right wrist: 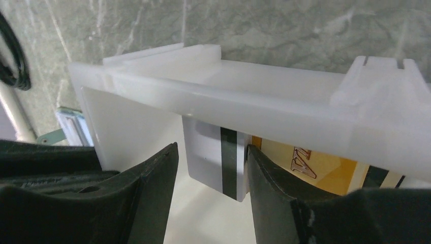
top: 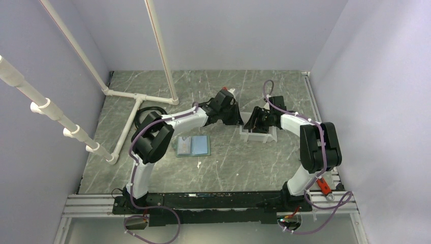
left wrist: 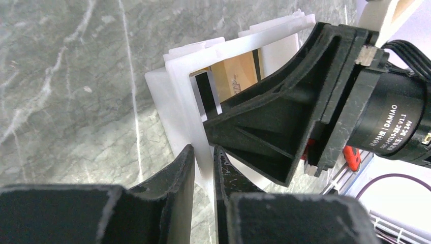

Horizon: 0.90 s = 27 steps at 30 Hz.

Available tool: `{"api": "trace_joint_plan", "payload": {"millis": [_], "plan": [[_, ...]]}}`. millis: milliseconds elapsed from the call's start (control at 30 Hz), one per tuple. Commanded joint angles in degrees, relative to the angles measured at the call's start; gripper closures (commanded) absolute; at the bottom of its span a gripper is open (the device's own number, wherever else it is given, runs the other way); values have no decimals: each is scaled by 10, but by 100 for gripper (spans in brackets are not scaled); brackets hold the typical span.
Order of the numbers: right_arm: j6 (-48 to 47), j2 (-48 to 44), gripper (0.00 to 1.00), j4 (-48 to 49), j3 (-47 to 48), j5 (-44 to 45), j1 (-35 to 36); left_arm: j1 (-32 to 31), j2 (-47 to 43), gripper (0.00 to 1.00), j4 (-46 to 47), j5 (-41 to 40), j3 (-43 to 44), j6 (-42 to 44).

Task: Put the credit cards into the card holder
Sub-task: Pick up the credit card from the storage box.

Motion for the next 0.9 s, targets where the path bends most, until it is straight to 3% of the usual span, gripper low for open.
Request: {"api": "trace_joint_plan", "payload": {"millis": [0, 500, 867], "plan": [[16, 15, 47, 56, 8, -152, 12, -6, 17, 93, 19, 40, 22, 24], [67, -39, 66, 182, -55, -199, -6, -2, 1, 95, 26, 48, 16, 34], [41, -18, 60, 145, -52, -107, -4, -3, 0, 95, 33, 57, 11, 28]]}}
